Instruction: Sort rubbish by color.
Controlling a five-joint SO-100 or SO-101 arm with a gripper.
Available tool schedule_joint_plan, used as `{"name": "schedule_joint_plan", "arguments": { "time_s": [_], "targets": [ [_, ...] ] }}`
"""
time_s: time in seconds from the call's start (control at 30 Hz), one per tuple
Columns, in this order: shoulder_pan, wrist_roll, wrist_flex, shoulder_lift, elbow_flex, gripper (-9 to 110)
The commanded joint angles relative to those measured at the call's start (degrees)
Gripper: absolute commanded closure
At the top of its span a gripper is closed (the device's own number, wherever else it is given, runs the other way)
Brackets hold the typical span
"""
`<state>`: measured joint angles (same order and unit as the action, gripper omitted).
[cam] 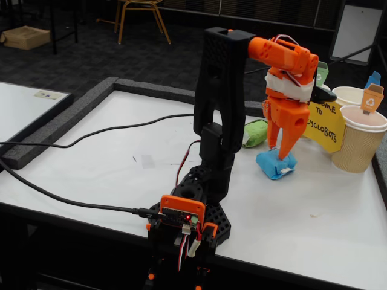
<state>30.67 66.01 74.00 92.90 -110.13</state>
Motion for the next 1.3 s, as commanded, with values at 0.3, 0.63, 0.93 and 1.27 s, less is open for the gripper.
{"name": "schedule_joint_plan", "arguments": {
  "time_s": [0.3, 0.63, 0.93, 1.27],
  "targets": [
    [2.2, -1.41, 3.16, 21.09, 0.18, 92],
    [2.55, -1.76, 2.2, 24.61, -14.85, 88],
    [2.72, -6.06, -11.6, 22.32, -17.84, 89],
    [3.16, -7.91, -15.47, 17.49, -13.62, 86]
  ]
}}
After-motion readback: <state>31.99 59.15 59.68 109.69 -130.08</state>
